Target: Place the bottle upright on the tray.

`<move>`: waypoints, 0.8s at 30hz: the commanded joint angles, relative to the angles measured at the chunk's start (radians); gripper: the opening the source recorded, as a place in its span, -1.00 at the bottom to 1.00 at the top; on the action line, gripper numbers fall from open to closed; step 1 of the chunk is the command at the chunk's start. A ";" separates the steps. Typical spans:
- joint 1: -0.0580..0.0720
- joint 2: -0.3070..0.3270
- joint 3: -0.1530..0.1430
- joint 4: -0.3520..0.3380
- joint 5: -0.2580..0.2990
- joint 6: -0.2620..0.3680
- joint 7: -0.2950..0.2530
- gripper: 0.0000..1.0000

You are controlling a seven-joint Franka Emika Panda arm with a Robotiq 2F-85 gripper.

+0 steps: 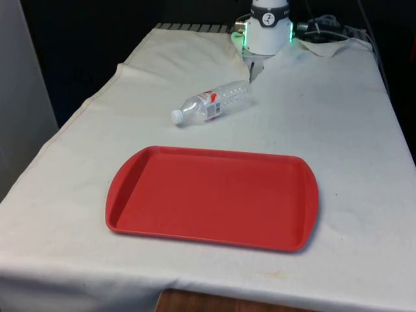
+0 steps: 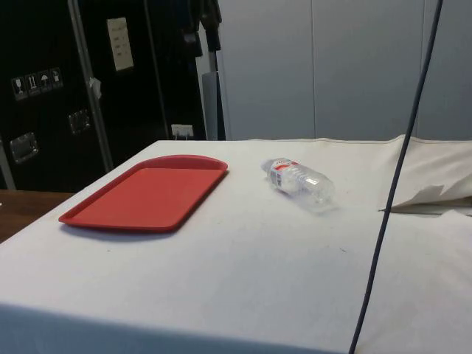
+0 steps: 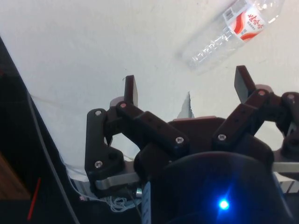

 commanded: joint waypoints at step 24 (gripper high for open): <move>-0.001 -0.113 0.003 -0.179 -0.032 0.118 0.055 1.00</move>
